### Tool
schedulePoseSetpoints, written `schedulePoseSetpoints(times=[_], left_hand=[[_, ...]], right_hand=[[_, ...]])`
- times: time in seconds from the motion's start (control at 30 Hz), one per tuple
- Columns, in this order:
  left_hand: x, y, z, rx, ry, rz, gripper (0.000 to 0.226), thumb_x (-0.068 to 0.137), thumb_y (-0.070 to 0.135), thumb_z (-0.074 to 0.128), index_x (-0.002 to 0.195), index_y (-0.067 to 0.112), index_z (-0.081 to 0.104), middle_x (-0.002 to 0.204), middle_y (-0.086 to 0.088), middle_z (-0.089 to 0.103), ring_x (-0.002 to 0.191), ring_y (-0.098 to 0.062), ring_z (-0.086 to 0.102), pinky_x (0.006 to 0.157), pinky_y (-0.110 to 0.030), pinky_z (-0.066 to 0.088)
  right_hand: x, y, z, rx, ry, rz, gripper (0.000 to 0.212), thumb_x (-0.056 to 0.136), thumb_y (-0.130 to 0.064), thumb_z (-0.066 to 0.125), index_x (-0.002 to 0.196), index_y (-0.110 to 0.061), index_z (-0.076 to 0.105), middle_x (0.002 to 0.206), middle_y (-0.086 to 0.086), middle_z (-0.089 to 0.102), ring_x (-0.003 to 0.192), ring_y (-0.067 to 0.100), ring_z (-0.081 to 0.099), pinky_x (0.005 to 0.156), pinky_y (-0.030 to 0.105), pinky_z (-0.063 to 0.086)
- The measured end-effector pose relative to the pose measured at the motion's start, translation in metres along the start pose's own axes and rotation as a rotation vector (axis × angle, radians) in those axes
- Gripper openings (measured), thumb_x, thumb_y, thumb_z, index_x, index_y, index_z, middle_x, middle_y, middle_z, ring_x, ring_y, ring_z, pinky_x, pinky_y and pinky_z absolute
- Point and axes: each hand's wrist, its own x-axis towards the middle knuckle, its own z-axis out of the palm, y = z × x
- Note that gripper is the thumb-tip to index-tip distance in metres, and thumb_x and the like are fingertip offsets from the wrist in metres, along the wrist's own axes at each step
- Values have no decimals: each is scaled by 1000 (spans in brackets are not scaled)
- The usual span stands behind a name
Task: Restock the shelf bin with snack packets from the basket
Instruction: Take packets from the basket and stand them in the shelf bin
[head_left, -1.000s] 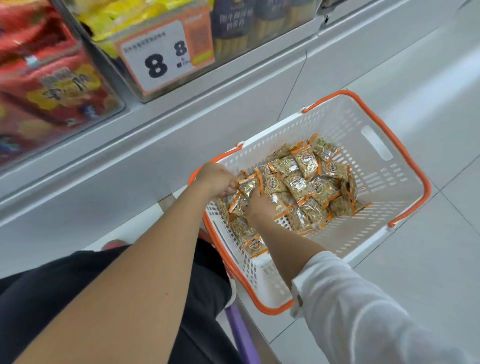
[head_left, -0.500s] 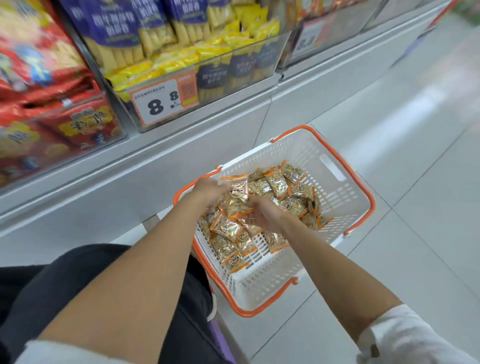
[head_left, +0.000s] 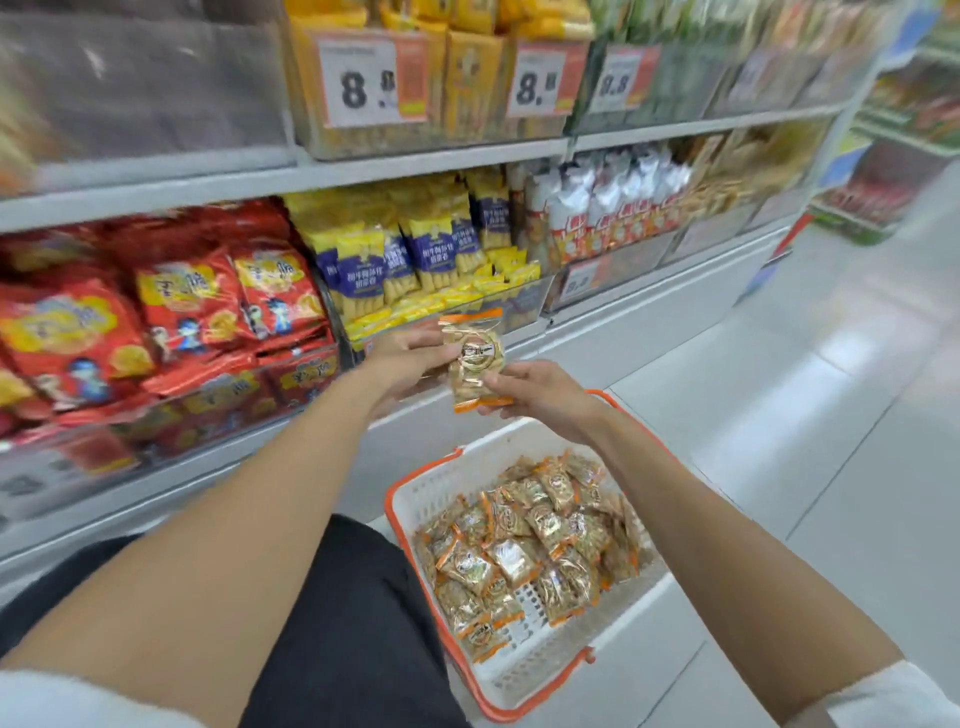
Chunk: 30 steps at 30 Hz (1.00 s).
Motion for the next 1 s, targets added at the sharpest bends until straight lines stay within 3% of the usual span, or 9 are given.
schedulePoseSetpoints(times=[0.17, 0.27, 0.33, 0.47, 0.6, 0.7, 0.87, 0.93, 1.0], left_hand=[[-41, 91, -26, 163, -109, 158, 28, 83, 15, 74, 110, 8, 68, 100, -6, 74, 82, -11, 71, 68, -20, 56], [-65, 141, -45, 251, -93, 269, 21, 85, 21, 72, 104, 11, 71, 96, -4, 75, 88, -15, 72, 71, -20, 56], [-80, 171, -58, 283, -20, 376, 16, 84, 18, 73, 98, 10, 73, 90, -6, 75, 83, -15, 72, 67, -19, 56], [-101, 227, -100, 289, 50, 494, 20, 83, 21, 73, 99, 8, 73, 90, -11, 75, 83, -16, 72, 73, -23, 58], [-99, 269, -155, 270, 227, 561, 16, 86, 15, 71, 98, 5, 70, 78, -7, 73, 64, -10, 70, 59, -19, 56], [-91, 298, -197, 296, 336, 608, 12, 87, 13, 69, 97, 7, 68, 81, -7, 69, 55, -4, 65, 56, -17, 56], [-54, 331, -268, 463, 474, 596, 4, 87, 10, 70, 90, 9, 67, 71, -5, 71, 64, -14, 67, 65, -27, 55], [-34, 340, -290, 540, 521, 567, 7, 91, 6, 63, 88, 11, 62, 67, -2, 70, 52, -8, 66, 52, -20, 53], [-14, 347, -309, 653, 523, 549, 11, 94, 5, 58, 85, 11, 60, 74, -8, 70, 50, -7, 65, 48, -17, 50]], right_hand=[[-8, -82, 0, -146, 100, -209, 19, 91, -15, 68, 109, -11, 70, 92, -4, 74, 80, -2, 68, 68, 11, 48], [-11, -130, 9, -216, 103, -266, 23, 90, -20, 69, 112, -11, 70, 99, 0, 76, 95, 12, 70, 85, 26, 55], [-11, -164, 21, -283, 120, -327, 25, 90, -26, 69, 112, -13, 70, 100, 2, 76, 93, 14, 69, 81, 31, 52], [-3, -237, 53, -352, 116, -479, 16, 92, -22, 67, 106, -17, 70, 95, 2, 75, 76, 0, 66, 65, 11, 50], [36, -301, 86, -386, 115, -517, 30, 90, -28, 69, 102, -1, 69, 88, 14, 72, 74, 16, 57, 61, 28, 45], [78, -340, 115, -426, 111, -537, 37, 87, -29, 72, 93, 7, 66, 74, 8, 59, 69, 15, 53, 59, 28, 42], [176, -385, 154, -557, 142, -555, 29, 77, -31, 79, 74, -4, 69, 70, 5, 64, 67, 14, 55, 69, 42, 54], [209, -399, 167, -686, 85, -536, 32, 82, -33, 75, 95, -5, 72, 96, 12, 71, 91, 22, 65, 84, 39, 53], [237, -410, 177, -858, 47, -484, 47, 92, -36, 63, 127, -5, 60, 130, 14, 60, 121, 28, 55, 103, 37, 42]])
